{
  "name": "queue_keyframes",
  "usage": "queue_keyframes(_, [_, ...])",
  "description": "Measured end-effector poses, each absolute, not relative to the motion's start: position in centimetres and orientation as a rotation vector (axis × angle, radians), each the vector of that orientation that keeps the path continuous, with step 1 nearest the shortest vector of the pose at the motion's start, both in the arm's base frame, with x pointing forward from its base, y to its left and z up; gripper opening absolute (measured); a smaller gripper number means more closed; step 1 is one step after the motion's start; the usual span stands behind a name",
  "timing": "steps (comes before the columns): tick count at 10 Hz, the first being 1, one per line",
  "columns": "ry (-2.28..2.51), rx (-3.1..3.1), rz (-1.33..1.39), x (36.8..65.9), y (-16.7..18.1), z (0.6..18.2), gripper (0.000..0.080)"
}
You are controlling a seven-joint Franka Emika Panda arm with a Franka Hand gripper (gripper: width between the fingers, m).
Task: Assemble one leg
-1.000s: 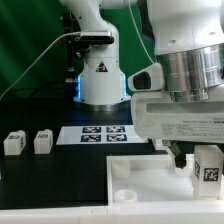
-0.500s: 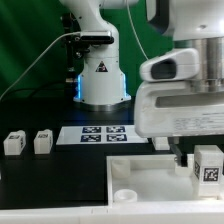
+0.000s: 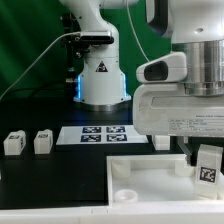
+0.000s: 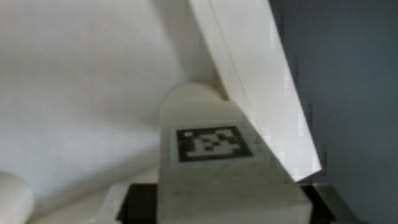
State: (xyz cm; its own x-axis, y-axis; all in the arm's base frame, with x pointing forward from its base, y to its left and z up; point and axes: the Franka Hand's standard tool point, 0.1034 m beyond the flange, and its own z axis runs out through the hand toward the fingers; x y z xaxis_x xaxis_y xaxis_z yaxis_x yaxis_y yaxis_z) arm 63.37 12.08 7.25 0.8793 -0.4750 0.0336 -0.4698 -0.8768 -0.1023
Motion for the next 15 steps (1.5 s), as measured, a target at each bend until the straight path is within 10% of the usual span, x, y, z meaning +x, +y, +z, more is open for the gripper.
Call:
queue_keyframes(6, [1.928, -2.190, -0.034, 62.9, 11.6, 6.9, 0.0301])
queue_keyframes(9, [1.862, -2.249, -0.038, 62.9, 11.7, 6.9, 0.0414])
queue_keyframes(10, [1.772, -2.323, -0.050, 62.9, 11.6, 6.9, 0.0580])
queue_keyframes(15, [0.753, -2.924, -0.203, 63.0, 13.1, 7.5, 0.0649])
